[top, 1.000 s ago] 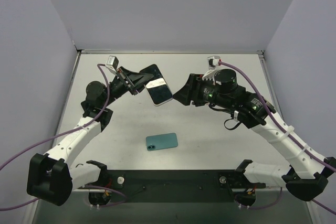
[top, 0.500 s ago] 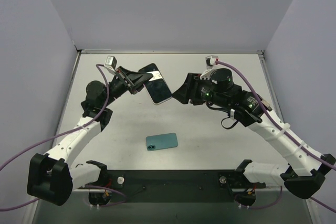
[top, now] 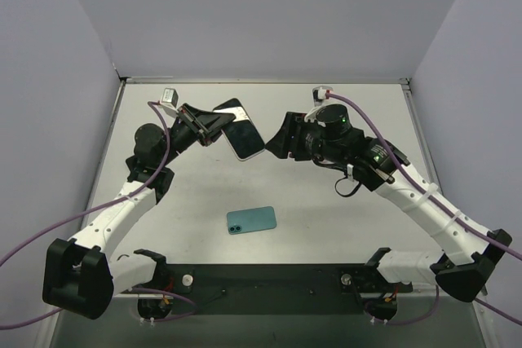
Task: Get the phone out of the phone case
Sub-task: Remove the phone case from the phone.
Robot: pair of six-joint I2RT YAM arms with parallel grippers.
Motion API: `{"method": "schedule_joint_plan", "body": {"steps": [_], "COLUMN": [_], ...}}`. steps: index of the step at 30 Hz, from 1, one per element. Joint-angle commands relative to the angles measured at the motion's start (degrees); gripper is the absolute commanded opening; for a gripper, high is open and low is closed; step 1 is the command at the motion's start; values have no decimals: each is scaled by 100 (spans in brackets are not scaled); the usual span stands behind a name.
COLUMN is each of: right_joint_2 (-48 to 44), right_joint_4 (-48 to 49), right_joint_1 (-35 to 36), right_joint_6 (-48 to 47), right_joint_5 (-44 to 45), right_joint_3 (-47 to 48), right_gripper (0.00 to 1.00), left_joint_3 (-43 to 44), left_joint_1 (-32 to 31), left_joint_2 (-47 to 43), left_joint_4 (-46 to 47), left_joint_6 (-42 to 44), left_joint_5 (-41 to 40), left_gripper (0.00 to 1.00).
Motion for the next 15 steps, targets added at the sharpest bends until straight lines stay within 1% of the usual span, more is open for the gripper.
{"method": "schedule_joint_plan", "body": {"steps": [1,15], "right_joint_2": [440,1107], "right_joint_4": [-304,179], "right_joint_1": [38,38], "right_joint_6": [-63,148], "right_joint_5": [332,-169], "right_joint_3": [-211,-369], "right_gripper": [50,50], "left_joint_3": [542,595], "left_joint_1": [-162,-294], "left_joint_2": [-476,-494], "left_joint_4": [1024,1208], "left_joint_6": [-795,-927], "left_joint_5": [287,208], "left_gripper": [0,0]}}
